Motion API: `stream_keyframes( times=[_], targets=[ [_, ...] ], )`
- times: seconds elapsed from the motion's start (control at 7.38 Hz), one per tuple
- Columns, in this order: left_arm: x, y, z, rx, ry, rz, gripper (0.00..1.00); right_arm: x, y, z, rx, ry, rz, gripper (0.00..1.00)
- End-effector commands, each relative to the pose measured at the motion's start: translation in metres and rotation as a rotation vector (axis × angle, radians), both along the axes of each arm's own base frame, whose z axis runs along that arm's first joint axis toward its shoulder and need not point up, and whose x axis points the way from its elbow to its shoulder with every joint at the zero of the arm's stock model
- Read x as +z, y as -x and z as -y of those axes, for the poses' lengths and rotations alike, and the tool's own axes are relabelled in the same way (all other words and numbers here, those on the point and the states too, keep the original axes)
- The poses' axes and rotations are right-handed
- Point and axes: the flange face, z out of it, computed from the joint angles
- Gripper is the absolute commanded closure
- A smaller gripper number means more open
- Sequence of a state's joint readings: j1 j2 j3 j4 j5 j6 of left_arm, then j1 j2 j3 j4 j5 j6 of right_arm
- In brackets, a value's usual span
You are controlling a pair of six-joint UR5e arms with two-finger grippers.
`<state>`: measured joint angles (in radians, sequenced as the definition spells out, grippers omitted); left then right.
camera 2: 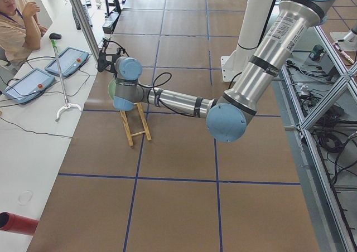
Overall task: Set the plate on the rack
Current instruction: 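Open the left gripper and release the plate in the rack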
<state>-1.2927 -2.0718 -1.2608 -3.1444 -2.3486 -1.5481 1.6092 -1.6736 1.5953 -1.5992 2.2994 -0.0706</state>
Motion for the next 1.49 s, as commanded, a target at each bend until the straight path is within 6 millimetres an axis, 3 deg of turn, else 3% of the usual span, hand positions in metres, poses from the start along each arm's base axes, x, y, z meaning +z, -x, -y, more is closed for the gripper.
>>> stream_keyframes(
  times=[0.0, 0.14, 0.27, 0.54, 0.81, 0.95, 1.22, 1.36],
  targets=[
    [0.016, 0.073, -0.016, 0.029, 0.022, 0.074, 0.23, 0.0, 0.0, 0.0, 0.0, -0.001, 0.0, 0.0],
    [0.039, 0.118, -0.024, 0.021, -0.014, 0.163, 0.23, 0.0, 0.0, 0.0, 0.0, 0.001, 0.0, 0.0],
    [0.046, 0.161, -0.023, -0.042, 0.039, 0.217, 0.23, 0.0, 0.0, 0.0, 0.0, 0.001, 0.0, 0.0],
    [0.117, 0.207, -0.038, -0.133, -0.005, 0.434, 0.23, 0.0, 0.0, 0.0, 0.0, -0.001, 0.0, 0.0],
    [0.203, 0.221, -0.063, -0.093, -0.044, 0.72, 0.23, 0.0, 0.0, 0.0, 0.0, -0.001, 0.0, 0.0],
    [0.232, 0.237, -0.063, 0.005, 0.017, 0.807, 0.23, 0.0, 0.0, 0.0, 0.0, -0.001, 0.0, 0.0],
    [0.268, 0.241, -0.069, 0.206, 0.162, 0.862, 0.23, 0.0, 0.0, 0.0, 0.001, 0.0, 0.0, 0.0],
    [0.27, 0.238, -0.081, 0.252, 0.202, 0.856, 0.18, 0.0, 0.0, 0.0, 0.0, -0.001, 0.0, 0.0]
  ],
)
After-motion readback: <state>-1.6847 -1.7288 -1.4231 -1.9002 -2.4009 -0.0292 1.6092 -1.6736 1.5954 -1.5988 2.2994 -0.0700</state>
